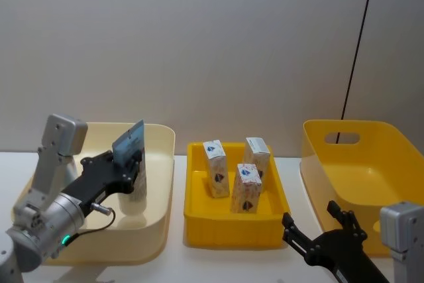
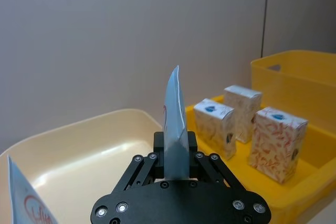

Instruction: Bimanual collaborative sorting of washing and personal care products

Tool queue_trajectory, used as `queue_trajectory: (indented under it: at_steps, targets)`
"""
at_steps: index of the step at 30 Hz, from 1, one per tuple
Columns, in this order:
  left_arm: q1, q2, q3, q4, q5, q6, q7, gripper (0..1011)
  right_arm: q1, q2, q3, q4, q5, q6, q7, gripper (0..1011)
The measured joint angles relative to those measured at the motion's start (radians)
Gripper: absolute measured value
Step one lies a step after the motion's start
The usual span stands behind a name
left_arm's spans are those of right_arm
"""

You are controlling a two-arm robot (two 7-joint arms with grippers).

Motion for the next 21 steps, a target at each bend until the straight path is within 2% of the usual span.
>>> queue_trajectory:
  at_steps: [11,13,14,21]
  targets:
    - [-0.015,0.026,-0.013,-0.058,-0.068,-0.047,-0.132,226,0.0,0.0,0.0,0.0,0.0,0.0,0.0,1001]
    - [-0.016,0.026,-0.013,-0.061,-0.074,-0.048,-0.14,226,0.0,0.0,0.0,0.0,0.0,0.0,0.0,1001]
    - [-0.021,0.027,-0.013,-0.07,-0.092,-0.05,-0.166,225,0.0,0.0,0.0,0.0,0.0,0.0,0.0,1001]
    - [-0.039,0.016,0.0,-0.086,-0.148,-0.046,-0.235,226,0.0,0.0,0.0,0.0,0.0,0.0,0.0,1001]
